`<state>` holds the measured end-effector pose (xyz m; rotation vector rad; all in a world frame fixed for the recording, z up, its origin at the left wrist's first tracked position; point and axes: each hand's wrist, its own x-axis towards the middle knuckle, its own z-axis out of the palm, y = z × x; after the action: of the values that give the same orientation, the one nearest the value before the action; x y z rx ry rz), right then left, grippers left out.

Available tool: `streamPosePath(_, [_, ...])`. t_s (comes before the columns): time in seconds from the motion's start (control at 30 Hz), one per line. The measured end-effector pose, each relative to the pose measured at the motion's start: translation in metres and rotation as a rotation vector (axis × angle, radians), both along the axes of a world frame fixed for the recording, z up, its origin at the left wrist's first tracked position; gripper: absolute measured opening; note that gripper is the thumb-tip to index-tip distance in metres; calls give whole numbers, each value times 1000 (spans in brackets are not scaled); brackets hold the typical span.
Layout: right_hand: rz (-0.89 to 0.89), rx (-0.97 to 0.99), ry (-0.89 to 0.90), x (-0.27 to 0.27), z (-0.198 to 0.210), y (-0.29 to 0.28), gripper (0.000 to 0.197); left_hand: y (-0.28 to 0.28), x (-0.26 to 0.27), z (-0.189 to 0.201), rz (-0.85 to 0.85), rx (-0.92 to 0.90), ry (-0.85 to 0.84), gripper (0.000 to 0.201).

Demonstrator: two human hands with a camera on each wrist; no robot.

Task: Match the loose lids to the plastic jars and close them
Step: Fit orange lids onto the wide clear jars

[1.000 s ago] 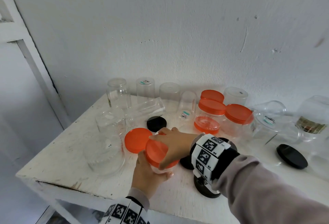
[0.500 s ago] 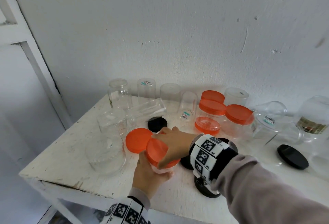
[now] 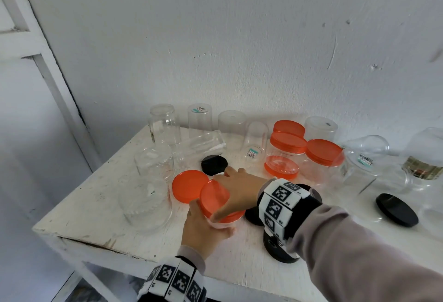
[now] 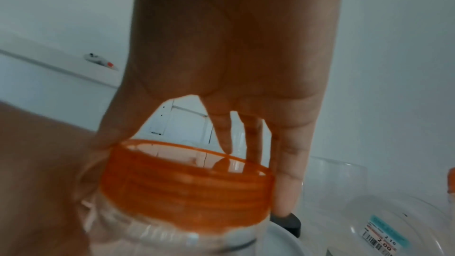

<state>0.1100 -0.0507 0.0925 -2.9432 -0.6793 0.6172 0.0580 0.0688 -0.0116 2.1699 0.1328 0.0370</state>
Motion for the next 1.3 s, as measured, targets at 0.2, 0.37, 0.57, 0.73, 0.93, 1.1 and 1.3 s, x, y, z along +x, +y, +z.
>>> streamPosePath(0.2, [-46, 1, -18, -4, -5, 4, 101, 0, 1, -2, 9, 10, 4, 96])
streamPosePath(0.37, [80, 17, 82, 2, 2, -2, 101, 2, 0, -3, 16, -95, -5, 103])
streamPosePath(0.57, [83, 66, -8, 3, -4, -6, 95, 0, 0, -5, 17, -84, -10, 102])
streamPosePath(0.73, [85, 29, -119, -2, -14, -5, 89, -1, 0, -8, 30, -74, -21, 102])
streamPosePath(0.93, [72, 32, -242, -8, -25, -8, 94, 2, 2, -11, -15, -64, -15, 100])
streamPosePath(1.1, [67, 178, -129, -11, -22, -23, 95, 3, 1, -5, -48, -18, 18, 105])
streamPosePath(1.3, [-127, 301, -520, -11, 12, -116, 64, 10, -3, 0, -140, -50, -5, 108])
